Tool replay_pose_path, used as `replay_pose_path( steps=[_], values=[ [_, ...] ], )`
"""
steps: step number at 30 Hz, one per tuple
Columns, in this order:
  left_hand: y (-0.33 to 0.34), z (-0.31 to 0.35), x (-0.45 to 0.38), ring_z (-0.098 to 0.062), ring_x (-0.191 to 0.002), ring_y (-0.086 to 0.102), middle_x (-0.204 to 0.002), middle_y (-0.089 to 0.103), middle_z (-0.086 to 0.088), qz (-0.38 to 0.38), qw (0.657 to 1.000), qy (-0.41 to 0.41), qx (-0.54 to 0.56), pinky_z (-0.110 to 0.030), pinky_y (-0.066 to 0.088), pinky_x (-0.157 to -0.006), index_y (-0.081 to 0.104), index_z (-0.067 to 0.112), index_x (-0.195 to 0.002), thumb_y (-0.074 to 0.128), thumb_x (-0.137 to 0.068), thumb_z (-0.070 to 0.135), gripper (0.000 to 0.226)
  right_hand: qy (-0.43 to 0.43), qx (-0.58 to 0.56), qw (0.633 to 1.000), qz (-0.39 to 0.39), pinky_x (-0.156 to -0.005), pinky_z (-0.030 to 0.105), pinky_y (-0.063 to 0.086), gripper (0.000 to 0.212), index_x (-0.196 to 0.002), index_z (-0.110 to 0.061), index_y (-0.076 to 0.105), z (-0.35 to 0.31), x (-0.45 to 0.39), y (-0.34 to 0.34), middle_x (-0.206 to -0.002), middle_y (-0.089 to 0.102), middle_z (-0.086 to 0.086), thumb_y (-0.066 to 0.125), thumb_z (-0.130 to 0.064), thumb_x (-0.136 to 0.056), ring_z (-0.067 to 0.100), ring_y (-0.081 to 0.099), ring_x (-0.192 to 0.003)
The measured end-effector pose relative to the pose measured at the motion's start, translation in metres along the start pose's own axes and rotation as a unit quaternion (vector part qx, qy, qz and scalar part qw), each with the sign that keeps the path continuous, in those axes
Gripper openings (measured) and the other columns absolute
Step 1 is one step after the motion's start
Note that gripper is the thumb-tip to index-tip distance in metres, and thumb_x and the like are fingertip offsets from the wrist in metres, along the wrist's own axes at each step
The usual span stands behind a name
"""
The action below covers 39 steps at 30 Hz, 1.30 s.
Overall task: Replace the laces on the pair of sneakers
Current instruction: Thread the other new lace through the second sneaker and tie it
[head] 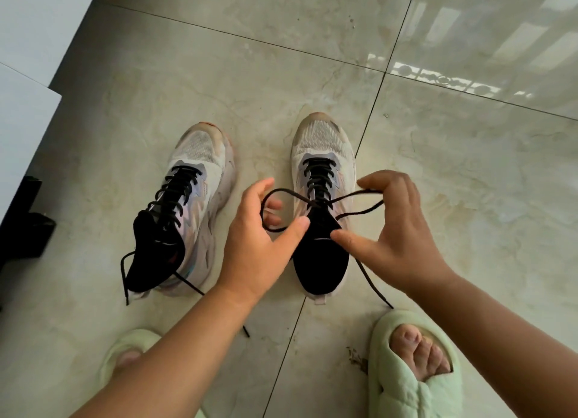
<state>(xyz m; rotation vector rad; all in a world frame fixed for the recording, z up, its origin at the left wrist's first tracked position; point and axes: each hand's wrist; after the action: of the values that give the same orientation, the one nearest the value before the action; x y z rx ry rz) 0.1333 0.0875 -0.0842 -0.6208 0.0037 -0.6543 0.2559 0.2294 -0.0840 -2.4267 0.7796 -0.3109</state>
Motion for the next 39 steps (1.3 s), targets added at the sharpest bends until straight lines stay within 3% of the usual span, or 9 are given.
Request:
replay_pose_path(
  steps=[4,9,14,19,24,31,34,36,39],
  values=[
    [0.002,-0.005,0.014,-0.005,-0.106,0.048,-0.113,0.047,-0.007,0.037,0.978,0.175,-0.106,-0.011,0.038,-0.091,0.053,0.01,-0.092,0.073,-0.071,0.026,0.033,-0.091,0.043,0.995,0.021,-0.084,0.043,0.044,0.04,-0.094,-0.014,0.042,0.0,0.012,0.007,-0.11,0.047,0.014,0.072,-0.022,-0.069,0.03,0.047,-0.101],
    [0.008,-0.001,0.018,-0.024,-0.099,0.061,-0.112,0.057,-0.012,0.033,0.97,0.173,-0.166,-0.038,0.054,-0.082,0.066,0.01,-0.071,0.064,-0.076,0.031,0.022,-0.069,0.174,0.982,0.01,-0.093,0.044,0.034,0.025,-0.07,-0.01,0.058,0.001,0.009,0.008,-0.106,0.057,0.011,0.064,-0.034,-0.073,0.032,0.047,-0.107],
    [0.007,0.004,0.016,-0.025,-0.082,0.063,-0.094,0.064,-0.005,0.035,0.962,0.188,-0.194,-0.039,0.053,-0.068,0.062,0.009,-0.065,0.06,-0.075,0.022,0.017,-0.113,0.145,0.983,-0.003,-0.096,0.045,0.034,0.018,-0.062,-0.007,0.059,0.001,0.009,0.007,-0.101,0.062,0.008,0.067,-0.018,-0.073,0.032,0.052,-0.109],
    [0.006,0.003,0.018,-0.021,-0.081,0.065,-0.099,0.064,-0.003,0.046,0.955,0.195,-0.218,-0.031,0.054,-0.061,0.064,0.012,-0.07,0.07,-0.071,0.017,0.008,-0.072,0.063,0.995,-0.03,-0.093,0.042,0.038,0.011,-0.065,-0.008,0.062,0.001,0.011,0.006,-0.11,0.059,0.006,0.066,-0.013,-0.075,0.026,0.048,-0.11],
    [0.009,0.002,0.018,-0.022,-0.07,0.066,-0.09,0.067,-0.002,0.048,0.959,0.173,-0.221,-0.034,0.053,-0.051,0.069,0.012,-0.073,0.072,-0.07,0.005,0.009,-0.054,0.044,0.997,-0.036,-0.092,0.041,0.04,0.01,-0.068,-0.009,0.064,0.002,0.009,0.005,-0.113,0.056,0.006,0.066,-0.015,-0.076,0.023,0.047,-0.108],
    [-0.01,0.007,0.005,-0.007,-0.089,0.058,-0.1,0.057,0.005,0.116,0.987,0.084,-0.071,-0.023,0.052,-0.075,0.063,0.016,-0.076,0.07,-0.076,0.008,0.011,-0.002,0.03,0.999,0.019,-0.09,0.042,0.036,0.013,-0.059,-0.009,0.053,0.012,0.009,-0.002,-0.113,0.056,0.006,0.06,-0.009,-0.07,0.019,0.044,-0.104],
    [-0.014,0.004,0.004,-0.004,-0.074,0.057,-0.082,0.058,0.006,0.16,0.986,0.014,-0.047,-0.017,0.048,-0.071,0.056,0.018,-0.077,0.068,-0.08,0.003,0.02,0.041,0.052,0.997,0.037,-0.094,0.037,0.028,0.016,-0.057,-0.015,0.044,0.016,0.01,-0.006,-0.112,0.058,0.006,0.056,-0.011,-0.067,0.023,0.046,-0.105],
    [-0.014,0.004,0.005,-0.005,-0.061,0.059,-0.071,0.06,0.001,0.141,0.988,-0.059,-0.009,-0.022,0.049,-0.063,0.05,0.023,-0.076,0.062,-0.085,0.004,0.024,0.066,0.079,0.994,0.027,-0.094,0.033,0.022,0.016,-0.059,-0.015,0.045,0.013,0.009,-0.006,-0.11,0.059,0.005,0.057,-0.013,-0.069,0.025,0.046,-0.106],
    [-0.011,0.006,0.009,-0.005,-0.06,0.053,-0.074,0.057,0.005,0.05,0.997,-0.033,-0.051,-0.017,0.044,-0.06,0.046,0.034,-0.081,0.063,-0.081,0.007,0.032,0.068,0.101,0.993,0.009,-0.09,0.027,0.019,0.015,-0.079,-0.014,0.057,0.006,0.007,-0.003,-0.1,0.055,-0.002,0.058,-0.026,-0.07,0.017,0.045,-0.098]
  ],
)
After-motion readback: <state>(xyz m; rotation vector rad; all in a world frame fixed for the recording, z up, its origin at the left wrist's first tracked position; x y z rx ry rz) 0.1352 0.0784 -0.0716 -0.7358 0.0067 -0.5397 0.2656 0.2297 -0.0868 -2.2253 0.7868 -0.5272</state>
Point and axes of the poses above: each hand's wrist, its own x-axis away from the middle knuckle, its own y-axis out of the palm, z = x × y
